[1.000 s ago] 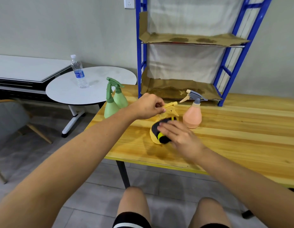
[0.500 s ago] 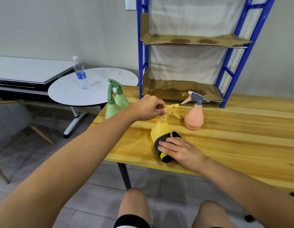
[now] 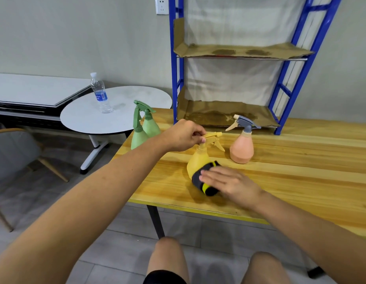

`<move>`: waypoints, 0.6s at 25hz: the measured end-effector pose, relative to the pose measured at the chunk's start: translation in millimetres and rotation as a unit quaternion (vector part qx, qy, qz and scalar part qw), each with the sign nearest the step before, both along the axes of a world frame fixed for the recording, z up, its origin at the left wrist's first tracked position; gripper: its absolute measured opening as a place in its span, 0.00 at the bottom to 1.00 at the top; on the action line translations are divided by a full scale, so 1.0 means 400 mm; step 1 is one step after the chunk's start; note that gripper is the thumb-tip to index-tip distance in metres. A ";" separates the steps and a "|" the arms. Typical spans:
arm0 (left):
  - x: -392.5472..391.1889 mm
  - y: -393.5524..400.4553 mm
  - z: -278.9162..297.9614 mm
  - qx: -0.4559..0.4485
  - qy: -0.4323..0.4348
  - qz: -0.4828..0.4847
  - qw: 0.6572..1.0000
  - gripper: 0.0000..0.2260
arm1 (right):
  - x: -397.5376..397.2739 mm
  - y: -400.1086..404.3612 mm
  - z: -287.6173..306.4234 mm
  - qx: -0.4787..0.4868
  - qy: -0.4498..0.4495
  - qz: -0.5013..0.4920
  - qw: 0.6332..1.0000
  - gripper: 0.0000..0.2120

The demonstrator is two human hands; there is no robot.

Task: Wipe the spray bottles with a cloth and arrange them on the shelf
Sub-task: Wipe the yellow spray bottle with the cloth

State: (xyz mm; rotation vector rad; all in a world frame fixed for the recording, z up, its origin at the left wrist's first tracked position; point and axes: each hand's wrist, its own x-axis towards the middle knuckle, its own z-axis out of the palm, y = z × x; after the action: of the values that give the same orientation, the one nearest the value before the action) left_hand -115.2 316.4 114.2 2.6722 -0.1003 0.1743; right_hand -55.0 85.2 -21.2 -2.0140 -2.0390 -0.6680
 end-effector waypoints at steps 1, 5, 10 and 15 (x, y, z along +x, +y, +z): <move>0.002 0.001 0.000 0.002 0.000 -0.001 1.000 0.09 | 0.010 0.011 0.029 0.040 0.027 -0.030 0.998 0.27; 0.005 0.006 -0.003 0.002 0.000 0.000 1.000 0.10 | -0.005 0.021 -0.011 0.083 0.071 -0.067 0.992 0.33; 0.010 0.010 -0.013 0.004 -0.004 -0.002 1.000 0.10 | 0.009 -0.005 0.004 0.043 0.095 -0.010 0.994 0.25; 0.007 0.012 -0.013 0.000 -0.008 0.006 1.000 0.10 | 0.013 -0.003 -0.024 0.073 0.126 -0.031 0.989 0.27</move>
State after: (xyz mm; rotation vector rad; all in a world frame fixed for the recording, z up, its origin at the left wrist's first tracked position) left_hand -112.4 321.0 109.1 2.6729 -0.0905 0.1987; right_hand -49.7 84.0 -31.0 -1.9736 -1.7400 -0.5261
